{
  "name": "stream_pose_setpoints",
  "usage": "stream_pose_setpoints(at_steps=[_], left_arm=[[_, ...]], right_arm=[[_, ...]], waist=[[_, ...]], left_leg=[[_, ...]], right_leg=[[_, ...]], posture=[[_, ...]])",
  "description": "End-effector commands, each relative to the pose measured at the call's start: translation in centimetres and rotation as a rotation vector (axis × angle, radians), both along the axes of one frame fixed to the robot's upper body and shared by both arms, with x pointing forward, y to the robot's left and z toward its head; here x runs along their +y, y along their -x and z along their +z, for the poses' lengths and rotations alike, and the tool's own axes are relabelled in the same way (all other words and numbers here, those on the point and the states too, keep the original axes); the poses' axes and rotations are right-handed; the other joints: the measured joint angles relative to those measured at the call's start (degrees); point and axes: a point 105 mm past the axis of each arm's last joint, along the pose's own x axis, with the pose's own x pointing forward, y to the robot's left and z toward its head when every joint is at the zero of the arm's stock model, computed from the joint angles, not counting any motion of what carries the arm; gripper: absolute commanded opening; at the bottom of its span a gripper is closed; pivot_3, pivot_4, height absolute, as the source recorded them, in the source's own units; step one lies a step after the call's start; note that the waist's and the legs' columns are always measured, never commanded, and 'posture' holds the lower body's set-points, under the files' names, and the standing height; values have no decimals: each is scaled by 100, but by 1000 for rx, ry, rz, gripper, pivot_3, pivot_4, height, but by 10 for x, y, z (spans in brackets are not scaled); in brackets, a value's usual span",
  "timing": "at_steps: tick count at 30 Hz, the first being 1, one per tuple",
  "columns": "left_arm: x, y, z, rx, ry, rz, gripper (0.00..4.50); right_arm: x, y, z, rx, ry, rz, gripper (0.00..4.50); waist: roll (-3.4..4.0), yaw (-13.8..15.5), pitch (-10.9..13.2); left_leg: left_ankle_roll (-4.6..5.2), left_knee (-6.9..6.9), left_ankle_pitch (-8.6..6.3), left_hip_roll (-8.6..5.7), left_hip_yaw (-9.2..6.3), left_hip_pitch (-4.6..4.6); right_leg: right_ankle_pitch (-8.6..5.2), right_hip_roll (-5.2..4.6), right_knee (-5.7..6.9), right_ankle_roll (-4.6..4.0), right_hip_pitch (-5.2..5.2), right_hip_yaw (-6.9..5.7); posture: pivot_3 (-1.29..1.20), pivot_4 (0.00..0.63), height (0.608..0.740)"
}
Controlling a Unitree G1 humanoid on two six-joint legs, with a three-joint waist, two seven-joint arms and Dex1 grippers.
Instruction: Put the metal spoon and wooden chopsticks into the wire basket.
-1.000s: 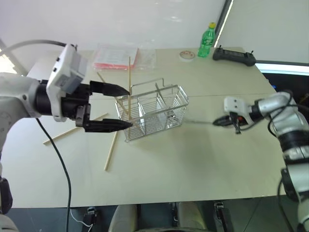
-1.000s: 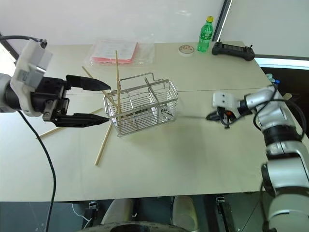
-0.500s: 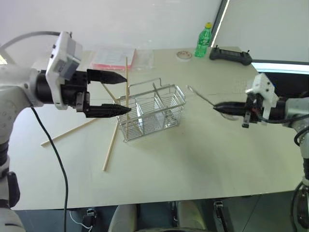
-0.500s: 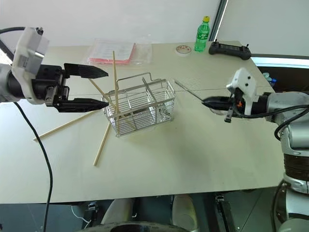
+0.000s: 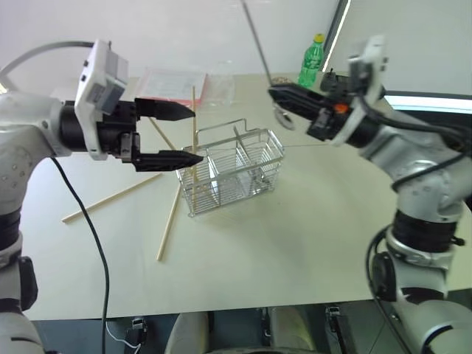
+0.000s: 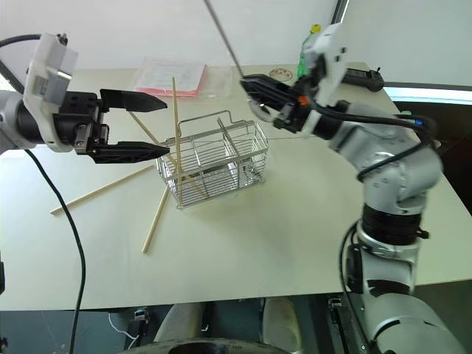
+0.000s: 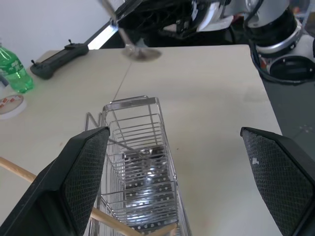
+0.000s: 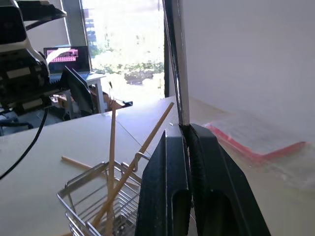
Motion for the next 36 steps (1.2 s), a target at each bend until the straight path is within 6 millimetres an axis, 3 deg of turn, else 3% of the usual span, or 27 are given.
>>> stream_pose_setpoints(at_steps=[1, 9, 12, 17, 19, 23, 26, 30, 33, 36], left_arm=[[2, 3, 14, -74, 11, 16, 4500], [4, 5, 17, -88, 11, 31, 4500], [3, 5, 18, -92, 12, 33, 4500], [3, 2, 19, -96, 15, 35, 4500], [2, 0, 19, -97, 15, 36, 4500], [2, -3, 20, -100, 15, 36, 4500], [5, -6, 21, -95, 13, 47, 4500], [33, -18, 26, -72, 6, 128, 4500], [65, -27, 22, -41, -66, 199, 4500], [90, -34, 18, -3, -116, 251, 4500]], right_arm=[[8, -5, 2, -24, -46, -36, 44], [1, -22, -37, 99, -70, -115, 44], [-2, -23, -49, 127, -67, -140, 980], [-9, -22, -52, 131, -61, -178, 3587], [-15, -23, -49, 123, -60, -201, 4419], [-32, -22, -30, 79, -60, -235, 4419], [-48, -12, -4, 8, -31, -227, 4419], [-74, 24, 24, -63, 130, -121, 4419], [-87, 55, 16, -59, 322, -22, 4419], [-96, 73, 2, -10, 439, 28, 4419]], waist=[[-1, 2, -1], [-2, -16, -1], [-2, -20, -1], [-1, -25, -1], [-1, -23, -1], [-1, -1, 0], [-1, -1, 3], [-1, 5, 5], [-9, -2, 0], [-13, -16, -2]], left_leg=[[0, 0, 0, 0, 0, -1], [0, 0, 0, 0, -1, -1], [1, -1, 0, 0, -2, 0], [1, -1, 0, 1, -2, 0], [1, -1, 0, 1, -3, 0], [1, -1, 0, 1, -3, 0], [1, 1, 0, 0, -2, -2], [2, -7, 0, 0, -3, -3], [16, -19, -8, 1, -1, -1], [23, -31, -13, 4, 3, 6]], right_leg=[[0, 0, -1, 0, 0, 0], [-2, 2, 1, -3, -1, 0], [-1, 4, 3, -3, -2, 0], [-5, 4, 3, -8, -3, 1], [-5, 5, 3, -9, -4, 1], [-5, 5, 1, -9, -1, 1], [-7, 4, -2, -13, -1, 1], [-9, 5, -3, -14, -5, -1], [-18, 5, -7, -18, -8, -4], [-27, 5, -7, -21, -6, -6]], posture=[[0, 150, 690], [0, 150, 690], [0, 150, 690], [0, 150, 690], [0, 150, 690], [0, 150, 690], [0, 150, 690], [0, 150, 690], [0, 150, 690], [0, 150, 690]])
